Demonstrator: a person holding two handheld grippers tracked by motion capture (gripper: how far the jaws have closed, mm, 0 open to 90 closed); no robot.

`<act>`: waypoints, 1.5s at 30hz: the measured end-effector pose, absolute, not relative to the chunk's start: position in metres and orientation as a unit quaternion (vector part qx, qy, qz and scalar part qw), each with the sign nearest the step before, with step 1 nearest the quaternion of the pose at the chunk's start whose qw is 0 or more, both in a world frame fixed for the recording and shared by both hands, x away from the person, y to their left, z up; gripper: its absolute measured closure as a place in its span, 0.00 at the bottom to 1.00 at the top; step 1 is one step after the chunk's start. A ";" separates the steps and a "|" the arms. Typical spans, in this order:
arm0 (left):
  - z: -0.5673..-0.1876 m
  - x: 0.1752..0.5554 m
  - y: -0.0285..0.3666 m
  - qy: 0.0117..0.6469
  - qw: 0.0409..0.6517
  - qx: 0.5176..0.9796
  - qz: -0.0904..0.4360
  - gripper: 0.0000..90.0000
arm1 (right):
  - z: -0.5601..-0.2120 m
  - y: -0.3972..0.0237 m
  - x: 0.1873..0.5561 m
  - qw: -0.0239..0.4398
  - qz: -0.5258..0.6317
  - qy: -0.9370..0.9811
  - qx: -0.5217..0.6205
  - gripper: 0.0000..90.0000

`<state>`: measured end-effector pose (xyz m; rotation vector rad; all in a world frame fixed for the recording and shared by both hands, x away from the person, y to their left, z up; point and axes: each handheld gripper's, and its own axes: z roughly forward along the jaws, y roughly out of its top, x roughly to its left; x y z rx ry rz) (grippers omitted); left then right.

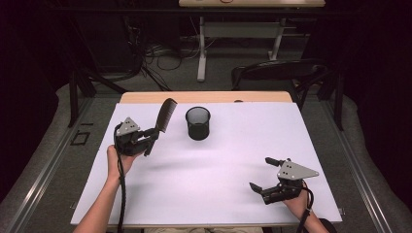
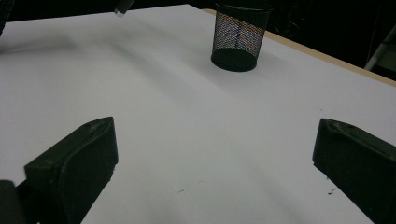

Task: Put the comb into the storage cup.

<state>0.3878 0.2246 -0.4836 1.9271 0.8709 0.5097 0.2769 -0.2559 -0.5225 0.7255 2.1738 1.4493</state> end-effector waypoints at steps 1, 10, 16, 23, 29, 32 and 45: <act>-0.483 0.388 0.225 0.355 0.466 0.783 0.210 0.81 | -0.522 -0.256 0.277 0.214 0.522 0.783 0.261 0.00; -0.479 0.389 0.222 0.354 0.473 0.778 0.214 0.81 | -0.523 -0.255 0.277 0.213 0.522 0.783 0.262 0.00; -0.475 0.389 0.219 0.352 0.476 0.777 0.216 0.80 | -0.522 -0.256 0.276 0.215 0.523 0.782 0.263 0.00; -0.471 0.394 0.215 0.348 0.480 0.775 0.218 0.80 | -0.522 -0.256 0.276 0.214 0.520 0.784 0.263 0.00; -0.468 0.398 0.212 0.346 0.483 0.774 0.219 0.80 | -0.522 -0.256 0.276 0.214 0.521 0.783 0.263 0.00; -0.466 0.401 0.210 0.346 0.485 0.772 0.220 0.80 | -0.522 -0.256 0.276 0.214 0.520 0.784 0.263 0.00; -0.453 0.410 0.202 0.339 0.493 0.769 0.227 0.80 | -0.522 -0.256 0.276 0.214 0.522 0.783 0.263 0.00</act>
